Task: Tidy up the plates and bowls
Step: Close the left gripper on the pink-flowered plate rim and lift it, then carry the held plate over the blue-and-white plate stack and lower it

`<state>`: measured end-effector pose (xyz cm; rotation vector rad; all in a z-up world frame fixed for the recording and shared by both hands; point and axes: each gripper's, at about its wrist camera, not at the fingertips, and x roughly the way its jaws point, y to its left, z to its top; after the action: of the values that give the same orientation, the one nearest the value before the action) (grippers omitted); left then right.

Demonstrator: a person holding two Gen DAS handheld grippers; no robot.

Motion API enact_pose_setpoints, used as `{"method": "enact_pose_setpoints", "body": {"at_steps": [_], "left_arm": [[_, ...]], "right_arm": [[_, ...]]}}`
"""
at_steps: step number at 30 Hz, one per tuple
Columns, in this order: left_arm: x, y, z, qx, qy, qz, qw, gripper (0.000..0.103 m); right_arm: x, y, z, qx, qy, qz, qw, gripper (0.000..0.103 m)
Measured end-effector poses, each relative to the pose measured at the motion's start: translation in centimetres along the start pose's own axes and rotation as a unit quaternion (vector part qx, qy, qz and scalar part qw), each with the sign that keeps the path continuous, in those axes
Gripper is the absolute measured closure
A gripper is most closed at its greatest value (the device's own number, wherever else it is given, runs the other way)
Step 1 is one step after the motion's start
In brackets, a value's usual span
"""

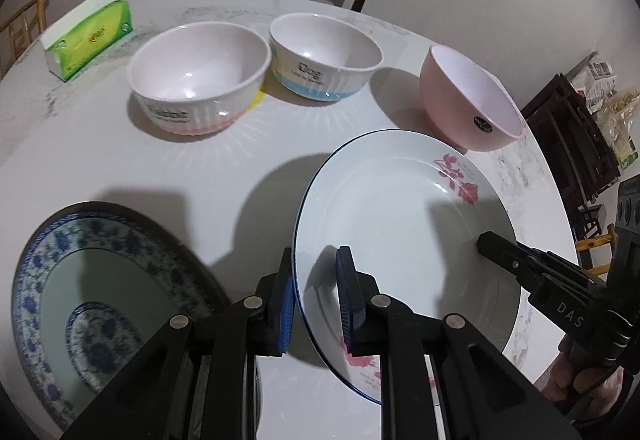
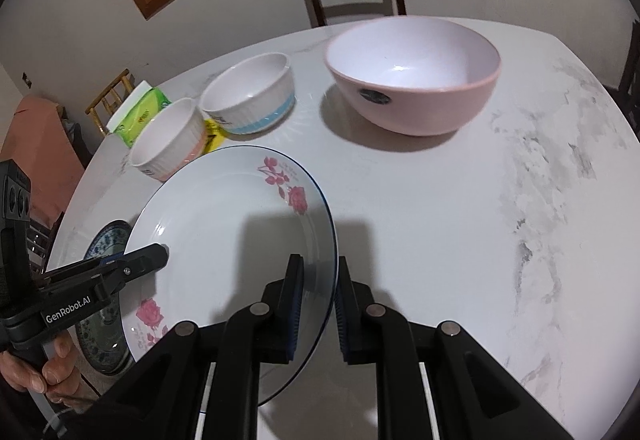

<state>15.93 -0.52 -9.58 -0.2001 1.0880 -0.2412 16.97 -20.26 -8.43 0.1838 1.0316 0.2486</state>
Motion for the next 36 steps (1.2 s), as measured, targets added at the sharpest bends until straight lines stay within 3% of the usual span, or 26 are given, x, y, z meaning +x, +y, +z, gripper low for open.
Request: {"method": "enact_pose_setpoints", "body": {"at_steps": [18,36], "left_arm": [[-8.0,6.4,-2.1,-0.047,-0.047,0.031,0.9973,0.088],[-11.9,15.0,-6.8,-0.127,-0.058,0.070,0.9878,0.088]], "right_arm": [[-1.5,10.0,0.1,-0.064,-0.008,0.040,0.997,0.088],[1.3,18.8,-2.8,-0.120,0.037,0.075,0.989,0.088]]}}
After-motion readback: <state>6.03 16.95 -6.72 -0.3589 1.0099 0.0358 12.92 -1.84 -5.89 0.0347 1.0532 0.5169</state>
